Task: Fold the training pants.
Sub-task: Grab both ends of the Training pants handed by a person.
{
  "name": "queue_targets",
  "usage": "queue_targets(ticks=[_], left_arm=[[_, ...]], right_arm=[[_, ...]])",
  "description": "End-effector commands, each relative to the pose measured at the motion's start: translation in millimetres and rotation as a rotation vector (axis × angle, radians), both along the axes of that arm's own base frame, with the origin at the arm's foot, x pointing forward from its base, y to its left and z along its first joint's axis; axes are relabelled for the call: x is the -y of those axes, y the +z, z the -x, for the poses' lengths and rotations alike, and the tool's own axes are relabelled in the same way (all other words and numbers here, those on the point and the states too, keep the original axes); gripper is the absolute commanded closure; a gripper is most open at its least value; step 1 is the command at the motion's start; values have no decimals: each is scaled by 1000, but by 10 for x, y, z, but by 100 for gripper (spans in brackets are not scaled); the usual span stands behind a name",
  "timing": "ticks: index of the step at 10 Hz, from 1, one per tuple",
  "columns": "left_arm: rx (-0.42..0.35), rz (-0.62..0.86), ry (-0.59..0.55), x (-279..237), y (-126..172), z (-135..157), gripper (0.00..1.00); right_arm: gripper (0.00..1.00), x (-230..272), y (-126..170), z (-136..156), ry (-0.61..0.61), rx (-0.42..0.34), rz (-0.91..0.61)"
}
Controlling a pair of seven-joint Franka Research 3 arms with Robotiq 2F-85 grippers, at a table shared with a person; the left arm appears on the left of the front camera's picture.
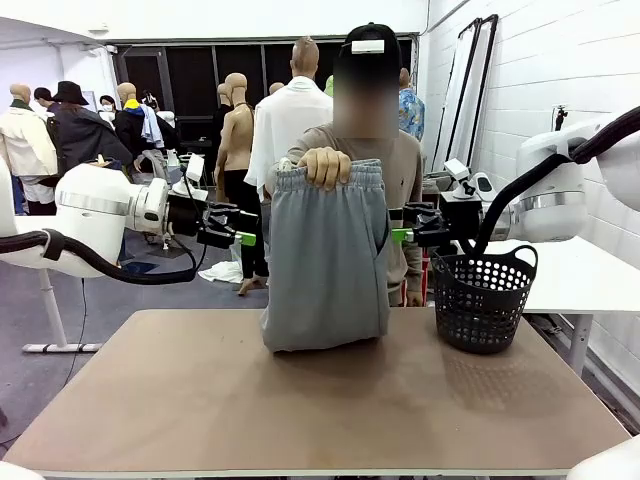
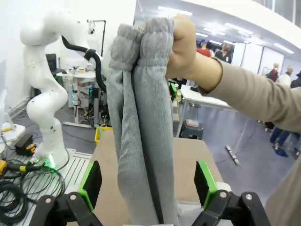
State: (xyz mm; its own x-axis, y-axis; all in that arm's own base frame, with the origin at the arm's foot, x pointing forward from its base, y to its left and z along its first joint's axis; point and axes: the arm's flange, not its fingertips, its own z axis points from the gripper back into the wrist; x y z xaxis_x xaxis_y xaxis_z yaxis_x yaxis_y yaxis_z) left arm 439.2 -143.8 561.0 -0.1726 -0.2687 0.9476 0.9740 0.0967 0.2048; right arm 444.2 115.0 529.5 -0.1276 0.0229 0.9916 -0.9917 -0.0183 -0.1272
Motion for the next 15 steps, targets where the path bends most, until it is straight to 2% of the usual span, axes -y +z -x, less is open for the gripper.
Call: queue_targets(ticks=[1, 5, 7, 10, 15], left_arm=[[5, 58, -17, 49, 25, 19, 0], [-30, 115, -13, 136, 19, 58, 0], [-35, 122, -6, 206, -15, -26, 0], [11, 111, 40, 359, -56, -64, 0], [45, 121, 24, 534, -64, -82, 0]], right_arm=[[0, -39, 14, -10, -3, 35, -42], [0, -73, 2, -11, 19, 21, -49], [0, -70, 23, -24, 33, 25, -52], [0, -55, 21, -41, 46, 26, -52], [0, -81, 10, -67, 72, 6, -43]])
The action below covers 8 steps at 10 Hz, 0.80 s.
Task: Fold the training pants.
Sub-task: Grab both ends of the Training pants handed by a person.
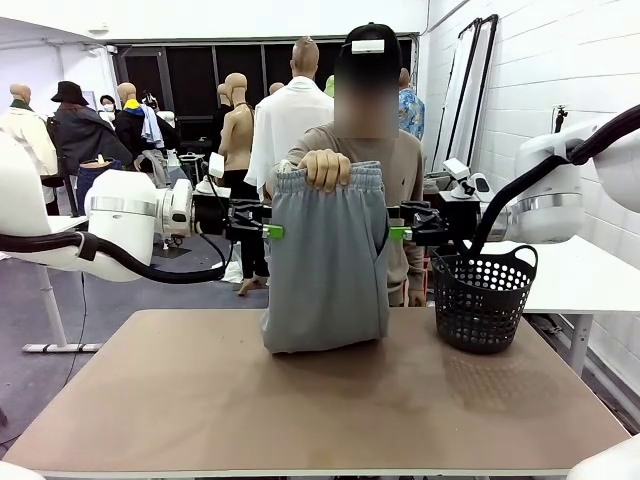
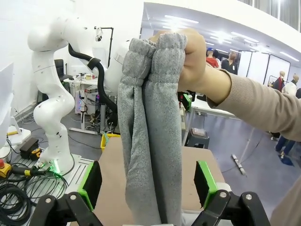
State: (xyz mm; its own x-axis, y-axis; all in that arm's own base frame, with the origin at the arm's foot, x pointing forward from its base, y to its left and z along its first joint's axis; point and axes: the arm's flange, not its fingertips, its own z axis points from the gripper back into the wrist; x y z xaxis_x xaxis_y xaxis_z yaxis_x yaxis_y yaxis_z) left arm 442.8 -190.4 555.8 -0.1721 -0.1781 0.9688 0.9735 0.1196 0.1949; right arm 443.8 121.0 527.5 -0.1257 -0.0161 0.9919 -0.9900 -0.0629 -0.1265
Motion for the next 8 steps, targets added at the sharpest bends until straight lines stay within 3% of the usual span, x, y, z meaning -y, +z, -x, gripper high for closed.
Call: queue_targets(ticks=[1, 5, 8], left_arm=[[43, 33, 14, 87, -10, -37, 0], [66, 42, -2, 94, 55, 57, 0], [70, 56, -6, 70, 130, 116, 0]], right_arm=[[0, -21, 49, -74, 22, 6, -9], [0, -129, 174, -156, -26, 45, 18], [0, -223, 207, -194, -5, 17, 25]])
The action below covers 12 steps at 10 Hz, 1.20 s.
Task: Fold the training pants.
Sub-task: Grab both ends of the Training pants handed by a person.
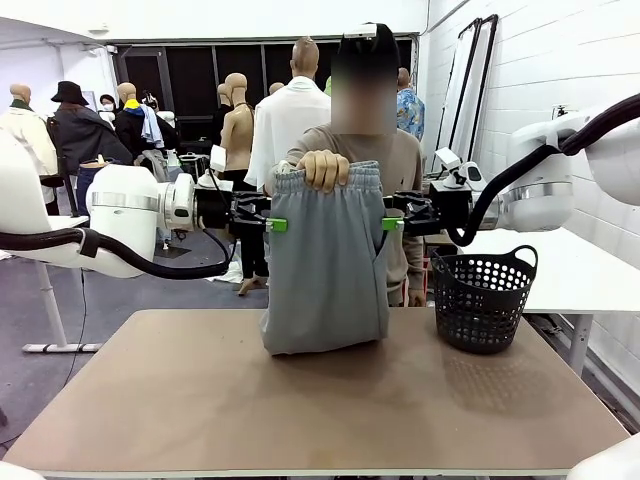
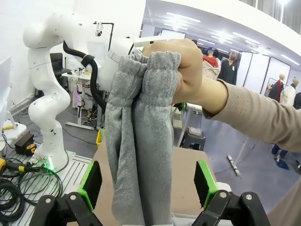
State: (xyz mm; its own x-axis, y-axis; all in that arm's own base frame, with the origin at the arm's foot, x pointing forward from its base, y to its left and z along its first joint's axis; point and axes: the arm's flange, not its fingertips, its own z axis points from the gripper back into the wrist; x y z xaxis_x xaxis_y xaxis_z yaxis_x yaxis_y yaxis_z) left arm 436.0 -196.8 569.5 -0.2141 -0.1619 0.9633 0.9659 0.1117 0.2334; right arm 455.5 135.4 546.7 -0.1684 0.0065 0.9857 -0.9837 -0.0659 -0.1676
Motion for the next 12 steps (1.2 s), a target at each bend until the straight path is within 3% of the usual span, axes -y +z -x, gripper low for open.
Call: queue_targets(ticks=[1, 8, 12], left_arm=[[36, 49, 2, 3, 20, 67, 0], [42, 66, -35, 50, 37, 102, 0], [9, 81, -55, 57, 33, 93, 75]], right_arm=[[0, -119, 18, -81, 4, -36, 5], [3, -259, 73, -134, 41, -69, -25], [81, -310, 72, -162, 56, -87, -33]])
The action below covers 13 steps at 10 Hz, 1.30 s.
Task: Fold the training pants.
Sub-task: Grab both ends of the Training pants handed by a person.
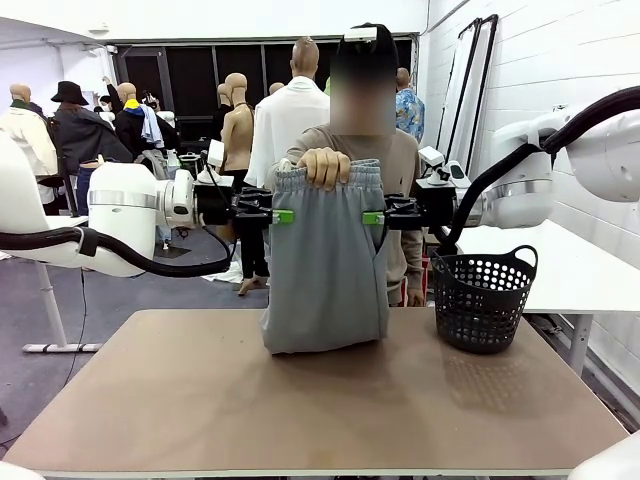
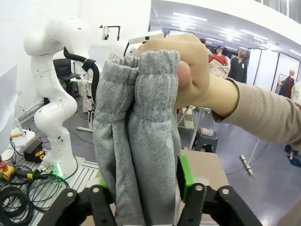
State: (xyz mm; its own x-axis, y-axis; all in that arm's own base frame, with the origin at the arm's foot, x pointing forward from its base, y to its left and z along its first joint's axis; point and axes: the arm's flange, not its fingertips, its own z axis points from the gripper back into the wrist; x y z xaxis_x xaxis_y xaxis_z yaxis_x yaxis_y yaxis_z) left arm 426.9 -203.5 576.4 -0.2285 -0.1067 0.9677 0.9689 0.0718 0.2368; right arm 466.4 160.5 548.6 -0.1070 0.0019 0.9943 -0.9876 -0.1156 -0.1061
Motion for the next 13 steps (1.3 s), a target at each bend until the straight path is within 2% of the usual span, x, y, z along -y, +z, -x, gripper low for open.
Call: queue_targets(ticks=[1, 2, 10, 11, 12, 13], left_arm=[[-2, 35, -7, -6, -41, -10, 93], [-8, 36, -5, -4, -51, -8, 100], [-52, 43, 25, -43, -106, -142, 100], [-67, 13, 73, -37, -107, -210, 100], [-32, 11, 11, -37, -96, -84, 100], [-32, 11, 11, -37, -96, -84, 100]], right_arm=[[100, -67, 53, -63, 10, -31, -35], [100, -69, 57, -57, 11, -33, -33], [100, -86, 65, -82, 14, -97, 25], [100, -89, 62, -85, 14, -96, 24], [100, -31, -5, -4, 14, -77, 3], [100, -31, -5, -4, 14, -77, 3]])
